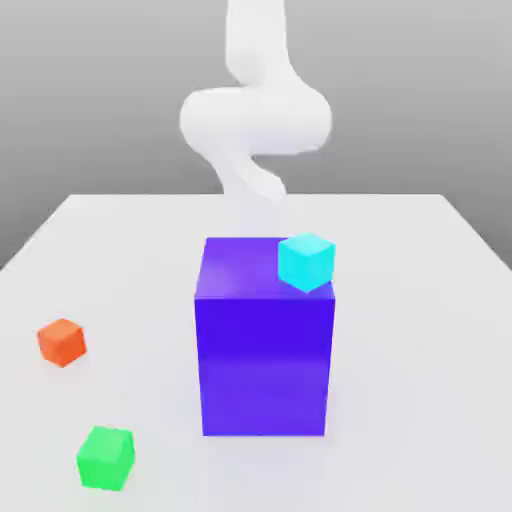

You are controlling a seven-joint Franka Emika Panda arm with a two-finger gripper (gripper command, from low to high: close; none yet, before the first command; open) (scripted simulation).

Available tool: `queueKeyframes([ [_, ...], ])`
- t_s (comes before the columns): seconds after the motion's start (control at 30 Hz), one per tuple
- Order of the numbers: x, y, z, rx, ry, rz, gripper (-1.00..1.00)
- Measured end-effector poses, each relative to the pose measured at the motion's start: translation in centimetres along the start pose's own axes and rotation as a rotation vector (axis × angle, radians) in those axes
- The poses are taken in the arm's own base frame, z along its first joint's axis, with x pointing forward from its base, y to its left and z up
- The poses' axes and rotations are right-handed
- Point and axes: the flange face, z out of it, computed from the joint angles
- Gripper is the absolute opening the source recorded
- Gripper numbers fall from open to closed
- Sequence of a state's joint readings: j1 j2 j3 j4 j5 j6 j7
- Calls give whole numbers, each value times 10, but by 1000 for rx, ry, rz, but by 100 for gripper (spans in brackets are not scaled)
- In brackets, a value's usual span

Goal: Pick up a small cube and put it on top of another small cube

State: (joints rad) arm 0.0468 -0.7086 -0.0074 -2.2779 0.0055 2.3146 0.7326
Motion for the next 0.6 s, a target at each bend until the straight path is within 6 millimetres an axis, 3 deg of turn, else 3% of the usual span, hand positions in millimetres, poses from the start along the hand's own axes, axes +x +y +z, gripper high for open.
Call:
queueKeyframes([
  [0.17, -14, -33, 78, -19, -129, -189, 0],
  [0.3, -37, -56, 139, -30, -227, -338, 0],
  [0.47, -81, -81, 214, -39, -346, -529, 0],
  [0.6, -130, -98, 272, -38, -442, -691, 0],
])
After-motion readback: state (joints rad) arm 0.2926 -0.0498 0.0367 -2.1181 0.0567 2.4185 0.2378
